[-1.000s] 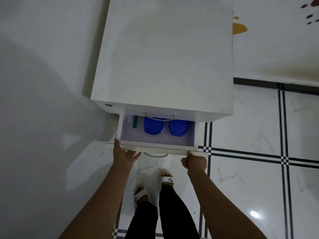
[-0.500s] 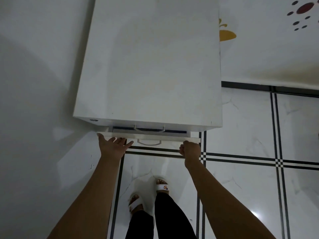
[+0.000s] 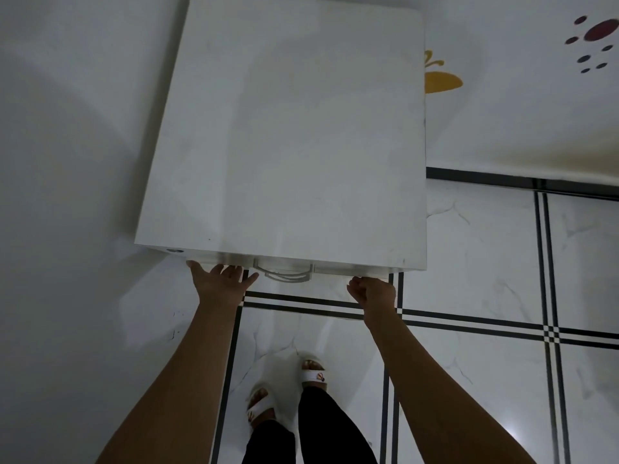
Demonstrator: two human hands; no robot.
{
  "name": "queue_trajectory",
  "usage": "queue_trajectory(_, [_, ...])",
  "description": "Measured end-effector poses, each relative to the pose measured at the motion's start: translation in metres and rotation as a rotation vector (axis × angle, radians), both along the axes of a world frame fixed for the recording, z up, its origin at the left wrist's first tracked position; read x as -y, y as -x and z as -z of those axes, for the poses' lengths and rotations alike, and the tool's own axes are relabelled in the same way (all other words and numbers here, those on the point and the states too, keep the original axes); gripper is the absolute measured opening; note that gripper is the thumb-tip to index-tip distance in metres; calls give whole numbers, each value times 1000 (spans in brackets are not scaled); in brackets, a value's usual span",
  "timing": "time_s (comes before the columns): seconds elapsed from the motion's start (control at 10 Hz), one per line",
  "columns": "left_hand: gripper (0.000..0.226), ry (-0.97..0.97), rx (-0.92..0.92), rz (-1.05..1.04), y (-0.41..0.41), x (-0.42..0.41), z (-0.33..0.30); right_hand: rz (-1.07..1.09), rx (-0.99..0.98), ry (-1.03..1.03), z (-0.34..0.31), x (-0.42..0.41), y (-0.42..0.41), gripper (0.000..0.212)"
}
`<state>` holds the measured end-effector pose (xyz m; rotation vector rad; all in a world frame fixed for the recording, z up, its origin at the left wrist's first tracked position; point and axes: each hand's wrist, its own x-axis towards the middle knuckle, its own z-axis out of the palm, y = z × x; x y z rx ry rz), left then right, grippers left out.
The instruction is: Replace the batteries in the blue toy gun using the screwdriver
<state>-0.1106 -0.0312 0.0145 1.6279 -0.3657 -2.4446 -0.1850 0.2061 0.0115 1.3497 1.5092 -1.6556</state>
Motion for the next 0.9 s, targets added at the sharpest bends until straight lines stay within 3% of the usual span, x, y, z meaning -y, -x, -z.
queue_trajectory(0.3, [72,36,-24,0,10,-5,3,97,22,85,-1,2,12,28])
queue_trajectory(0.6, [80,21,18,95,3,-16,1,183,4,77,-7,6,12,29])
queue_trajectory(0.8, [63,278,186,492,-23,-19,-21,-1,-57,65,-13,4,0,19])
queue_trajectory(0.9, [52,497,283,664,-43,-33,-44,-34,-148,1,-17,-1,-12,35])
